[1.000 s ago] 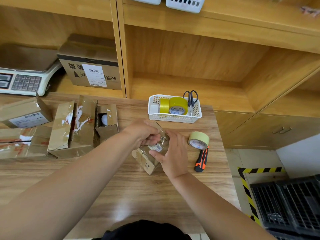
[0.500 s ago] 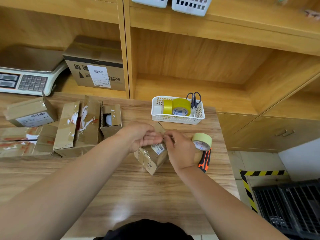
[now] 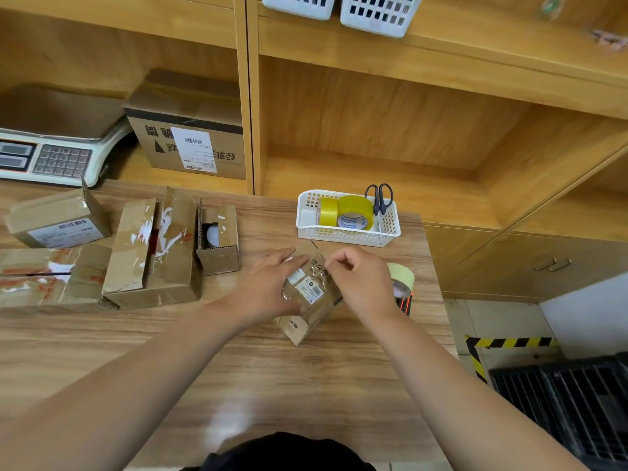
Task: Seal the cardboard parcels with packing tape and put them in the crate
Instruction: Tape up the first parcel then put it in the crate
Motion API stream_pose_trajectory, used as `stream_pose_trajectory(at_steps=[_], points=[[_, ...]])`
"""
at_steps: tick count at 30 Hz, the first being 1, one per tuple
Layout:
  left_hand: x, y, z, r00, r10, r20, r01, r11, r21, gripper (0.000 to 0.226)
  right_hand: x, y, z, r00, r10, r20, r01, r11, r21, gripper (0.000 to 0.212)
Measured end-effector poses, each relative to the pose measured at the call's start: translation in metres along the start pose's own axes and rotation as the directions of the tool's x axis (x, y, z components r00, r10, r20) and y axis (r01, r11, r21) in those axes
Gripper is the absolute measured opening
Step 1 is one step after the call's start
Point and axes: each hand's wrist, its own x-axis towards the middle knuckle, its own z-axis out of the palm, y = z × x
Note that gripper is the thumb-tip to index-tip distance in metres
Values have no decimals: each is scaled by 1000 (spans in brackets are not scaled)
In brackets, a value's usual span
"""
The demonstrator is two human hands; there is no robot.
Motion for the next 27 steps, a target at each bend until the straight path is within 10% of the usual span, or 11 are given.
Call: stream_pose_trajectory(at_steps=[8, 14, 27], points=[[-2, -12, 5, 999, 4, -50, -20, 943, -331, 99, -17, 16, 28, 851, -519, 76, 483, 718, -502, 10], [-2, -15, 6, 1000, -3, -29, -9, 921, -390, 98, -25, 25, 40, 825, -548, 137, 525, 653, -546, 3], [4, -23, 7, 999, 38, 33, -24, 932, -362, 101, -46, 33, 33, 739, -442, 508, 666, 593, -452, 67]])
